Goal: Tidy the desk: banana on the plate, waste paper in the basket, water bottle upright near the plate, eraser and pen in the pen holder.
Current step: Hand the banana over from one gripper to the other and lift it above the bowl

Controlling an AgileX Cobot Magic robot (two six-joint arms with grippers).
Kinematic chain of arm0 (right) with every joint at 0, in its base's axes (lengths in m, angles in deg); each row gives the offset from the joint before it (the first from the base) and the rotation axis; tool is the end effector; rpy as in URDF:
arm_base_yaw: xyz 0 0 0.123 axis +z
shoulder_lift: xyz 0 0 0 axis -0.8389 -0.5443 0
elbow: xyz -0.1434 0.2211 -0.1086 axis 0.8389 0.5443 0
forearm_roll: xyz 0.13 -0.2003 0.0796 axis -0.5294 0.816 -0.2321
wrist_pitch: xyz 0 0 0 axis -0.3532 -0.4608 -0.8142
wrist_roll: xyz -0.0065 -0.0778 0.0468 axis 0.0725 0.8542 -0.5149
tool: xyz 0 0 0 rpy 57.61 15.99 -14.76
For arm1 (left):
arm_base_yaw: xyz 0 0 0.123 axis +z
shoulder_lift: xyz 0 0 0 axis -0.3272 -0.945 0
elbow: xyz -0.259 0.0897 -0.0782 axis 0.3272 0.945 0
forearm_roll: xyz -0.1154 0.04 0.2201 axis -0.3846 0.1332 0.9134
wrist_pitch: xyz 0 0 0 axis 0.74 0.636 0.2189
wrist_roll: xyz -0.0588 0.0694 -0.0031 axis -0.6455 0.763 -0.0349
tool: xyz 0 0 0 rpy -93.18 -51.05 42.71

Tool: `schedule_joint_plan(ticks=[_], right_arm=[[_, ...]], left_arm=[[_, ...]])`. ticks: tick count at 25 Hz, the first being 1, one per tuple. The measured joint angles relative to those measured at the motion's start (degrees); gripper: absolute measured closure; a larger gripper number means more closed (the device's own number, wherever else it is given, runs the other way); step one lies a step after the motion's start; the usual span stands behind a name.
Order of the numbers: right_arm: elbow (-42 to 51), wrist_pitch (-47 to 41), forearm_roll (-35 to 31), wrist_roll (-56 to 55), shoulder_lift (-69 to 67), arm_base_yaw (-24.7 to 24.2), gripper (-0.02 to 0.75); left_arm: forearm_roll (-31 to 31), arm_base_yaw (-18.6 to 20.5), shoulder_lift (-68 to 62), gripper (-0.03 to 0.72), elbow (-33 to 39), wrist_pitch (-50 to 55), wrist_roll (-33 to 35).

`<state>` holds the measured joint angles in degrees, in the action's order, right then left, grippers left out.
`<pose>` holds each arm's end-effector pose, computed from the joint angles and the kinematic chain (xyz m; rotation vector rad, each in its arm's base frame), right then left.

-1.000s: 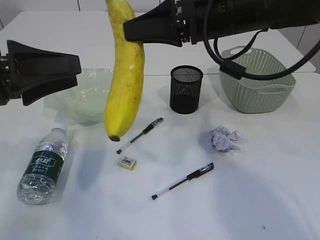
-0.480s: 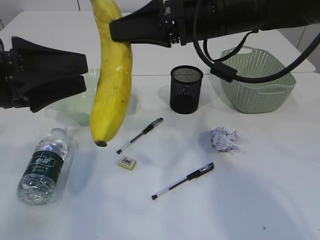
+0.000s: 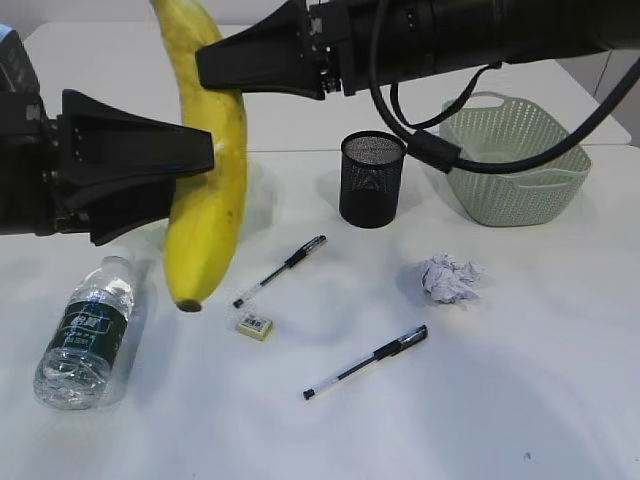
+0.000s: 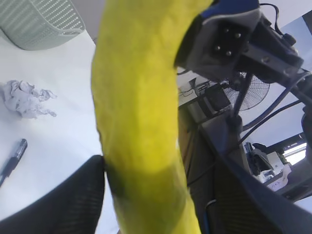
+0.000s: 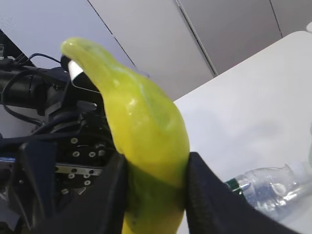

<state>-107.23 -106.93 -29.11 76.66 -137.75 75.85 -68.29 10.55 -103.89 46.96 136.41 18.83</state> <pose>0.3503 0.2085 0.3121 -1.0168 1.7139 1.4203 0.2291 -0.1163 0.2645 0.2599 1.9837 -1.6077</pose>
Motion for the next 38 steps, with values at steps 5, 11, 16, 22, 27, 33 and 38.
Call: schedule_joint_plan(ticks=[5,11,16,22,27,33,38], right_arm=[[0.0,0.0,-0.96,0.0,0.09,2.07,0.5],[0.0,0.0,-1.37,0.0,0.09,2.21,0.501],[0.0,0.0,-2.13,0.0,0.09,2.21,0.501],[0.03,0.0,-2.6,0.0,0.09,2.21,0.501],[0.03,-0.1,-2.78,0.0,0.09,2.21,0.501],[0.03,0.0,-2.78,-2.13,0.09,2.21,0.501],[0.03,0.0,-2.78,-2.93,0.09,2.21,0.501]], left_arm=[[-0.08,-0.48,0.0,0.191,-0.22,-0.01,-0.1],[-0.32,-0.48,-0.35,0.192,-0.44,-0.01,-0.22],[-0.41,-0.48,-0.69,0.2,-0.44,-0.01,-0.22],[-0.41,-0.48,-0.69,0.324,-0.44,-0.01,-0.35],[-0.87,-0.48,-1.0,0.392,-0.44,0.08,-1.38],[-1.13,-0.48,-1.09,0.395,-0.44,0.2,-1.83],[-1.15,-0.48,-1.09,0.395,-0.44,0.2,-2.09]])
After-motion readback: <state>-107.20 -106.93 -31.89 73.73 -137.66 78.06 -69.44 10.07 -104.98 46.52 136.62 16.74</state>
